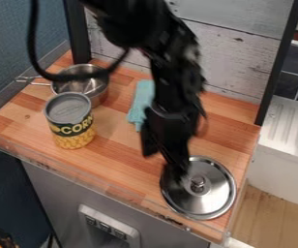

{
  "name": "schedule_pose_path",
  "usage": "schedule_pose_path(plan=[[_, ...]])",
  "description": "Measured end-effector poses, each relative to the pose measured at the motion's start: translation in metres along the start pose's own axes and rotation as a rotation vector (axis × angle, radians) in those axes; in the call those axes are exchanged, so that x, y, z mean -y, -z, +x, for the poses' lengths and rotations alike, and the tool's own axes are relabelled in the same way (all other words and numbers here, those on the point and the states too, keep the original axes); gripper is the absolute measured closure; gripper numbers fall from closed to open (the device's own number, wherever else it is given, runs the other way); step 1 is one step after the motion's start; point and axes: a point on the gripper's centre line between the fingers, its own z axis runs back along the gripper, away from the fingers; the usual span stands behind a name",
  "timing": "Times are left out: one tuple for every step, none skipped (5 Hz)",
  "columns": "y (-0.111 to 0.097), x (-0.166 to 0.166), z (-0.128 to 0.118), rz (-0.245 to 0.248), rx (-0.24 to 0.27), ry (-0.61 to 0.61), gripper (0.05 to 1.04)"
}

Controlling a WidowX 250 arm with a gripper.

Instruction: Move the pot cover on top of the silver pot

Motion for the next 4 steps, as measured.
schedule_pose_path(plan=[[0.003, 0.019, 0.006, -0.008, 0.018, 0.020, 0.082], [0.000, 0.032, 0.016, -0.026, 0.043, 0.034, 0.082], [-0.001, 0.031, 0.030, -0.041, 0.065, 0.003, 0.082], [0.002, 0.027, 0.043, -0.041, 0.074, -0.015, 0.082]])
